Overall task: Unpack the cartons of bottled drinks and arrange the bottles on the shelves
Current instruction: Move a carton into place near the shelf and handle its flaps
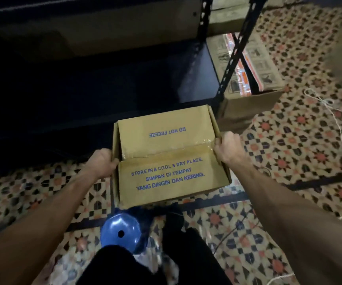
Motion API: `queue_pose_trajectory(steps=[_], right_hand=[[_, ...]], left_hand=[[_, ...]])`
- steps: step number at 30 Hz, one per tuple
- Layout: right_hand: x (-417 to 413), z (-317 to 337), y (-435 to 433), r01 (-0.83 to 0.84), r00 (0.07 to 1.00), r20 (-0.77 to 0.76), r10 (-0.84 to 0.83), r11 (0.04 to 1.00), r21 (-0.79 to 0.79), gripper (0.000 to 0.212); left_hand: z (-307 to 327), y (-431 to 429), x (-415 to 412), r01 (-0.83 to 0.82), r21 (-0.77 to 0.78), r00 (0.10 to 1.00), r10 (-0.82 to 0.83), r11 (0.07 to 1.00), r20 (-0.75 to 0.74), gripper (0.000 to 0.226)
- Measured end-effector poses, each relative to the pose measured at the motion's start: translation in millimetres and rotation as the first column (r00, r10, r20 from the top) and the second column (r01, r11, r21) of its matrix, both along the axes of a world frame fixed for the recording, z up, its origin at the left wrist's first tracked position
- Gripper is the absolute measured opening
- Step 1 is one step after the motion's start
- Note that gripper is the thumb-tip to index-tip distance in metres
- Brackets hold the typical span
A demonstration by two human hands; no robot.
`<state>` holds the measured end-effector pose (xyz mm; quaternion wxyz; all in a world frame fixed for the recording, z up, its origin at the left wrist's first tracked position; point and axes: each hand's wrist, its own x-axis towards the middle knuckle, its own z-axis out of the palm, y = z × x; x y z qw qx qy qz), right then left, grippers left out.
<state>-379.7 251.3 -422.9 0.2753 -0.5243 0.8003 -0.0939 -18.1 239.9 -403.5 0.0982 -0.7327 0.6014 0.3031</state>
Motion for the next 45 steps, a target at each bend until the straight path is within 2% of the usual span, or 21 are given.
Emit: queue_pose_trajectory(steps=[10, 19, 23, 28, 31, 37, 45], right_hand=[[2, -63, 28, 0.152, 0.986, -0.057, -0.154, 0.988, -0.037, 0.016], [40, -161, 55, 0.285, 0.957, -0.071, -0.282, 0.958, 0.024, 0.008], [59, -212, 64, 0.351, 0.935, -0.041, -0.351, 0.936, -0.021, 0.009], [74, -287, 64, 0.353, 0.934, -0.033, -0.356, 0.933, -0.067, 0.009], [82, -312, 62, 0.387, 0.921, -0.042, -0.387, 0.922, -0.016, 0.008], [91, -352, 56, 0.427, 0.904, 0.001, -0.427, 0.904, -0.003, 0.008], [106, -375, 44, 0.43, 0.902, 0.031, -0.43, 0.903, -0.001, 0.017]], left_hand=[[-72, -35, -6, 0.147, 0.001, 0.987, -0.147, 0.989, -0.059, 0.02], [-173, -49, 24, 0.273, 0.01, 0.958, -0.271, 0.962, -0.097, 0.019], [-221, -59, 33, 0.331, -0.028, 0.94, -0.332, 0.943, -0.074, 0.016], [-289, -74, 42, 0.354, -0.036, 0.927, -0.356, 0.935, -0.118, 0.015], [-328, -82, 48, 0.355, -0.054, 0.923, -0.36, 0.933, -0.136, 0.011], [-375, -99, 50, 0.394, -0.053, 0.907, -0.397, 0.918, -0.14, 0.015], [-405, -133, 55, 0.446, -0.037, 0.887, -0.447, 0.895, -0.119, 0.012]])
